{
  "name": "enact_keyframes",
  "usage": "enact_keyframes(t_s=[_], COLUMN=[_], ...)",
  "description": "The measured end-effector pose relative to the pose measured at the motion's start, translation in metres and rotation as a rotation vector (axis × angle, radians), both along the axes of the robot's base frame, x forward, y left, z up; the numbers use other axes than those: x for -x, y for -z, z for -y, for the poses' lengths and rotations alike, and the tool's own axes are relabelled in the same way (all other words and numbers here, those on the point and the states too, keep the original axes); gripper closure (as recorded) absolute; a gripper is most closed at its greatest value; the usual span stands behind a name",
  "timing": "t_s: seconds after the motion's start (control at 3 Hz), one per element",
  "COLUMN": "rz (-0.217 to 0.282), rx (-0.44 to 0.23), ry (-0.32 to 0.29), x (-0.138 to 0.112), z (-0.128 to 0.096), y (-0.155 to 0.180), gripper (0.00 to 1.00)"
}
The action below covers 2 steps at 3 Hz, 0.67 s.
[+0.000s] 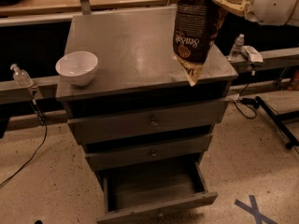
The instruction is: Pick brown chip bag from bottom drawer and place on counter
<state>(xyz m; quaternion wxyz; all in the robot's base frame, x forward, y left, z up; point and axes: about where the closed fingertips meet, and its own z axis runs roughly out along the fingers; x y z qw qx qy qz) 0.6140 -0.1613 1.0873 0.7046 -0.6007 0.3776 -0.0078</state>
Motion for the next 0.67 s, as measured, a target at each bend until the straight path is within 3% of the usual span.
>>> enact_keyframes(t_s=[0.67], rz=[-0.055], rx=[-0.064], ry=[-0.091], x=[-0.061], z=[-0.011], y=[0.034], gripper=[1.00])
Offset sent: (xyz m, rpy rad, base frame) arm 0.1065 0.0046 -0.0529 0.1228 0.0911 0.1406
